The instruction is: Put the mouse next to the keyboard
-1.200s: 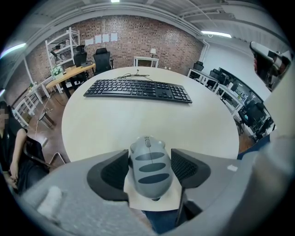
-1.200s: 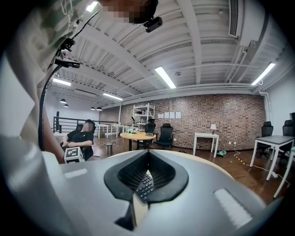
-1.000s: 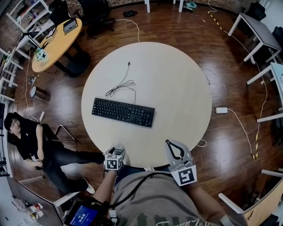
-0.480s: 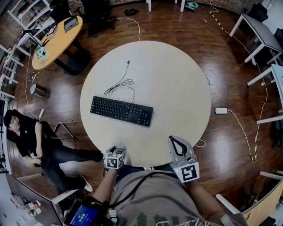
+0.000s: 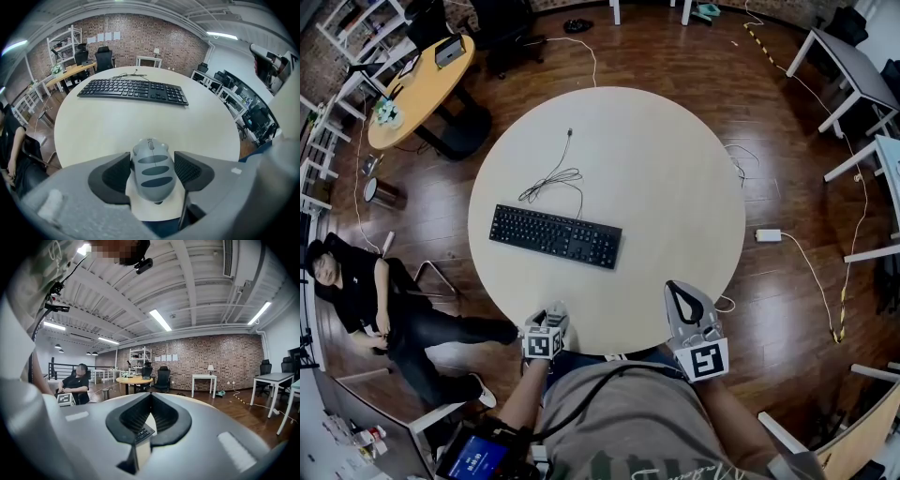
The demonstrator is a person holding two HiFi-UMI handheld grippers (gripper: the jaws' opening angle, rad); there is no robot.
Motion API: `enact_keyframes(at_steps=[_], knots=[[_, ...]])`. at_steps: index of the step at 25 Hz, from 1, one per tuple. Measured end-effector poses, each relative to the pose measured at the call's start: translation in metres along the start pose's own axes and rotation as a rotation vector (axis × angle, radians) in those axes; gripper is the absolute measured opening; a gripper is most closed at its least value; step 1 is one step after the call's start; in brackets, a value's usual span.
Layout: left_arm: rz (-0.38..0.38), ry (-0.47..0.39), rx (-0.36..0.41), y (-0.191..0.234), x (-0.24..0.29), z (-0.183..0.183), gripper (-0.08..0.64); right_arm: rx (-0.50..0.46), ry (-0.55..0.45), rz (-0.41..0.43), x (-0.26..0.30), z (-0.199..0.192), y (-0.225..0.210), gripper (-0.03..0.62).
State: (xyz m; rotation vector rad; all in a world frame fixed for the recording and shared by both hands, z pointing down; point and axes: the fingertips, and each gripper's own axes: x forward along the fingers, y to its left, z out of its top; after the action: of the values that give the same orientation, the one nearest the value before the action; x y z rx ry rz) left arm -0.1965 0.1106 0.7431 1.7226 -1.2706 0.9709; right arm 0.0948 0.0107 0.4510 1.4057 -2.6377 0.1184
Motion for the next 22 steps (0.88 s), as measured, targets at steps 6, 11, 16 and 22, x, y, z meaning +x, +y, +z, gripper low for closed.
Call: enact_keyframes(at_steps=[6, 11, 16, 22], knots=[[-0.004, 0.008, 0.008, -0.006, 0.001, 0.001, 0.304, -0.004, 0.0, -0.008, -0.004, -0.001, -0.005, 0.005], [-0.01, -0.001, 0.013, -0.013, 0.003, 0.001, 0.304, -0.01, -0.007, -0.013, -0.009, -0.002, -0.01, 0.005], [-0.014, 0.007, 0.02, -0.017, 0.003, 0.001, 0.304, -0.003, -0.002, -0.015, -0.011, -0.004, -0.009, 0.005], [-0.025, 0.009, 0.027, -0.027, 0.004, 0.003, 0.304, -0.013, 0.006, 0.017, -0.015, -0.009, 0.0, 0.005]])
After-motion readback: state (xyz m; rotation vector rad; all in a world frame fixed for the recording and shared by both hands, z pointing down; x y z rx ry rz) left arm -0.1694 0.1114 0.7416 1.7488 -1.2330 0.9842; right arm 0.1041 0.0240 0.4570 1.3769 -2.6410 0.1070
